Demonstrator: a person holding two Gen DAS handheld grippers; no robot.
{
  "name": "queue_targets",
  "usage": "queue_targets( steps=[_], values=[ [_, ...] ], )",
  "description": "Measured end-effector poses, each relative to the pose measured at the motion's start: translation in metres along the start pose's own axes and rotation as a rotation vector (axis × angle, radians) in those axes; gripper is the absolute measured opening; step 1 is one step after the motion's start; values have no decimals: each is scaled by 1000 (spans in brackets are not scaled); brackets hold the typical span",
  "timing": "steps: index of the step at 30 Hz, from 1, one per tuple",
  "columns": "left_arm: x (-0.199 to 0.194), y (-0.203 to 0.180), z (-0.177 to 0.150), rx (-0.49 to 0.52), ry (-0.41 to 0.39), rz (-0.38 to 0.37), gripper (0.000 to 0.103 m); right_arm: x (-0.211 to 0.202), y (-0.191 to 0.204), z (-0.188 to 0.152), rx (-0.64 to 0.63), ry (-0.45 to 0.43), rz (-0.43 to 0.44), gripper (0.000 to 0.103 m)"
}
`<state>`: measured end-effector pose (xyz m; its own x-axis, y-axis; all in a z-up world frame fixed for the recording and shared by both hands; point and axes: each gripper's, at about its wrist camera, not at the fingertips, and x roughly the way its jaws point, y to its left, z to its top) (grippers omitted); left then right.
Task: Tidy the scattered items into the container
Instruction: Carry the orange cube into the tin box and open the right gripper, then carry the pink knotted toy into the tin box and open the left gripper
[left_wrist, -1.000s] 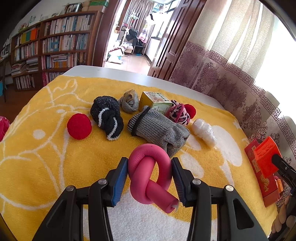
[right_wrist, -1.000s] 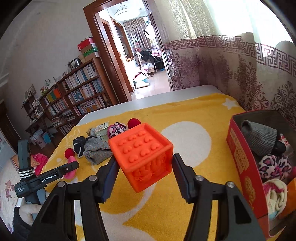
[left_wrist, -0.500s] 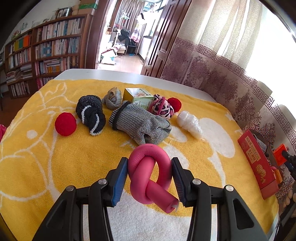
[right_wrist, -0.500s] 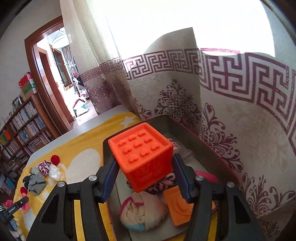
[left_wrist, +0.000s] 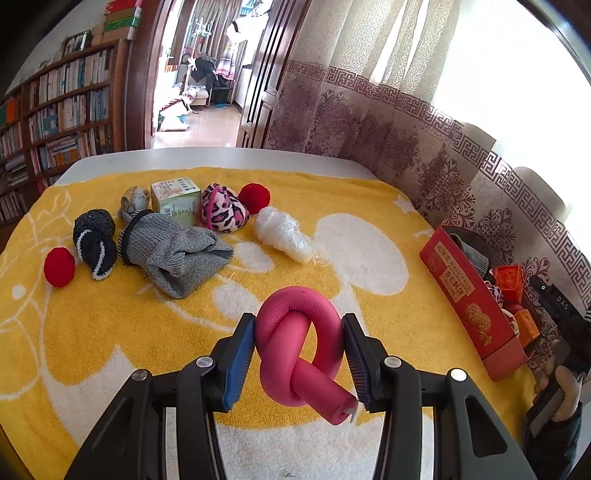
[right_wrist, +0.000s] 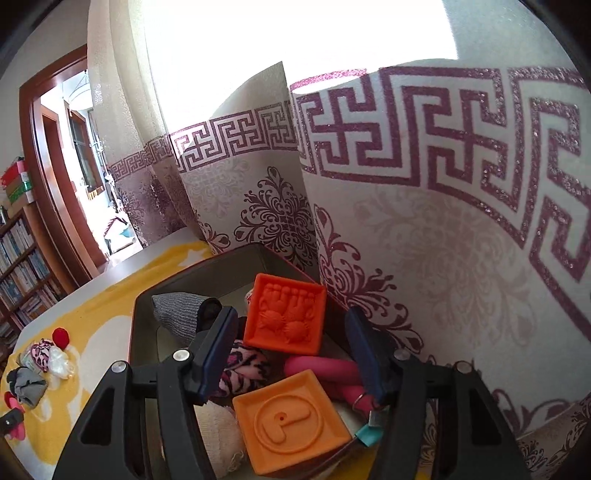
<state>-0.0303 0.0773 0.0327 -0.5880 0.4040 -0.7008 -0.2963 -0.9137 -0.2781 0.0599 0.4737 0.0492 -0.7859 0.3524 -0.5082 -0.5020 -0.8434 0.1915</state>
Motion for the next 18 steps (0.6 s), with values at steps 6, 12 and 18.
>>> queue_targets(
  steps=[6,12,18],
  values=[
    [12,-54,16,76,15,-73,49,-22,10,-2,-26,-148,-30,74],
    [38,-123,30,173,39,-139,49,-28,7,-10,-7,-206,-66,79],
    [62,-186,46,232,60,-231,49,-35,-10,-7,77,-251,-71,79]
  ],
)
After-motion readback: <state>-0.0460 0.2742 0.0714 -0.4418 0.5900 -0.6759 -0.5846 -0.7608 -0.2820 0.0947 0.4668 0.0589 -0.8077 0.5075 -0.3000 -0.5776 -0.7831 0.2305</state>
